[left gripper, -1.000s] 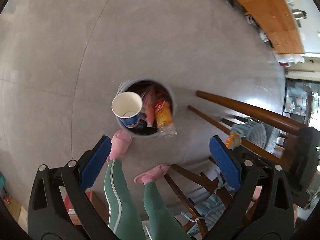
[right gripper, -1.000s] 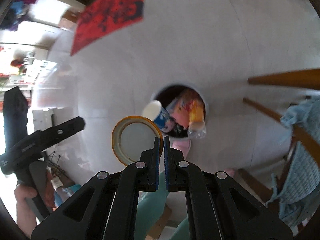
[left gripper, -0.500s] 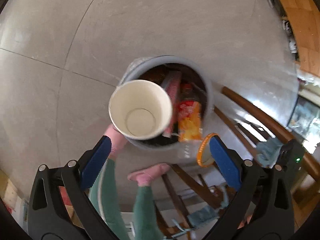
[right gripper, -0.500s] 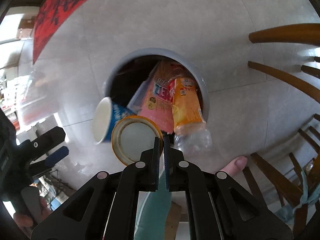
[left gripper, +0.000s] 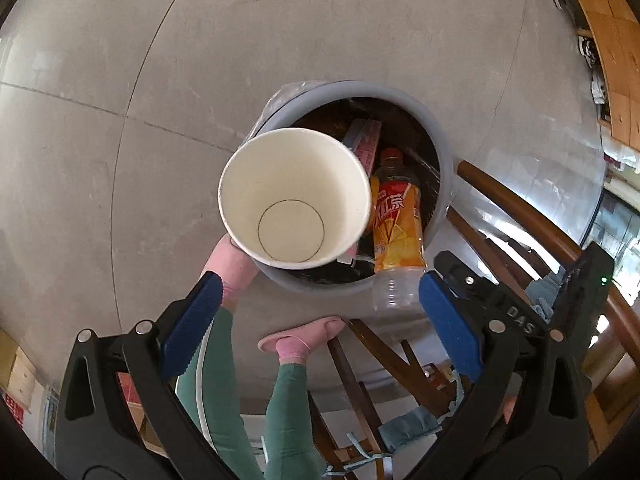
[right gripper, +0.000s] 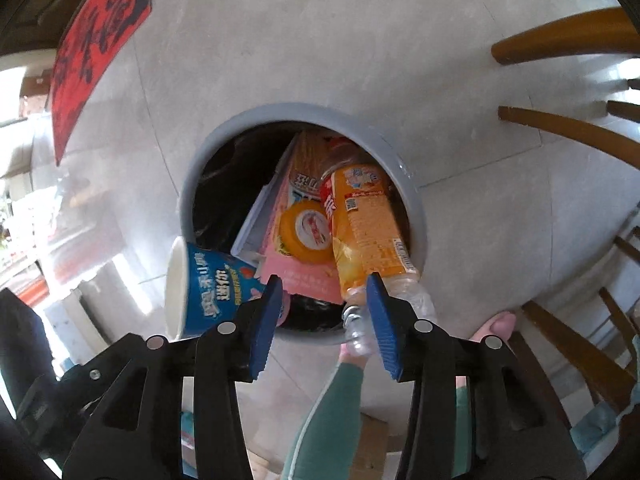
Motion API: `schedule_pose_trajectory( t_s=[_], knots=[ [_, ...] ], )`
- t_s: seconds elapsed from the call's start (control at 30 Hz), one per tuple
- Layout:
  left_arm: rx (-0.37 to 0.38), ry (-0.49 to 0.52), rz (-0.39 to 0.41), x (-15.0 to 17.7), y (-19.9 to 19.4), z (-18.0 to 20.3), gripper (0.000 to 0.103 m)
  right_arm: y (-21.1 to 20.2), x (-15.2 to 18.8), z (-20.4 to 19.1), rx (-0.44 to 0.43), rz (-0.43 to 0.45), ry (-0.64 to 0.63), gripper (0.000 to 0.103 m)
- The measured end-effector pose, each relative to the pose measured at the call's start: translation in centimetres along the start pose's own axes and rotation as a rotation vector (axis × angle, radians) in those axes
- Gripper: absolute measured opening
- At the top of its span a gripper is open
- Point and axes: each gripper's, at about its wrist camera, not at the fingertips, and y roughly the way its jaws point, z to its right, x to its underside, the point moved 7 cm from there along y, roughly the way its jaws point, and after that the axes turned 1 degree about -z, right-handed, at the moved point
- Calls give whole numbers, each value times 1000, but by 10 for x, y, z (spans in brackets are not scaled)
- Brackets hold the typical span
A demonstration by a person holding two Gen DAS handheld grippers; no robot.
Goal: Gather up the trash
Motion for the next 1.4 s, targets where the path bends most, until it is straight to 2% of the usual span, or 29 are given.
schedule_pose_trajectory(
  t_s=[0.2, 0.3, 0.33, 0.4, 0.53, 0.73, 0.8, 0.87, 0.97, 1.1, 1.2, 1.3, 1.4],
  knots=[
    [6, 22, 17, 8, -14, 8, 96, -44, 15, -6, -49, 49, -39, 45],
    [1, 46, 40, 20, -35, 13, 96, -86, 30, -21, -68, 85, -102, 46],
    [-5, 57, 47, 24, -43, 15, 96, -105, 37, -29, -78, 102, -128, 48],
    [-16, 82, 71, 35, -66, 19, 96, -139, 50, -41, -101, 123, -169, 61],
    [-59, 104, 127, 60, -117, 26, 96, -214, 81, -66, -128, 183, -261, 64],
    [-123, 238, 243, 96, -200, 64, 96, -339, 133, -88, -217, 339, -348, 70],
    [-158, 279, 282, 106, -226, 78, 96, -372, 150, -84, -248, 401, -364, 78],
    [-200, 315, 301, 117, -248, 95, 96, -394, 165, -77, -252, 440, -374, 78],
    [-178, 384, 376, 136, -289, 132, 96, -432, 189, -55, -278, 481, -351, 78],
    [-204, 521, 461, 167, -323, 183, 96, -483, 213, -15, -287, 583, -299, 79],
    [-212, 606, 513, 193, -338, 215, 96, -513, 228, 21, -284, 654, -250, 79],
    [-196, 659, 531, 217, -342, 241, 96, -539, 245, 66, -250, 721, -176, 79],
    [-206, 758, 559, 243, -343, 271, 96, -556, 263, 106, -228, 772, -103, 79]
  ],
)
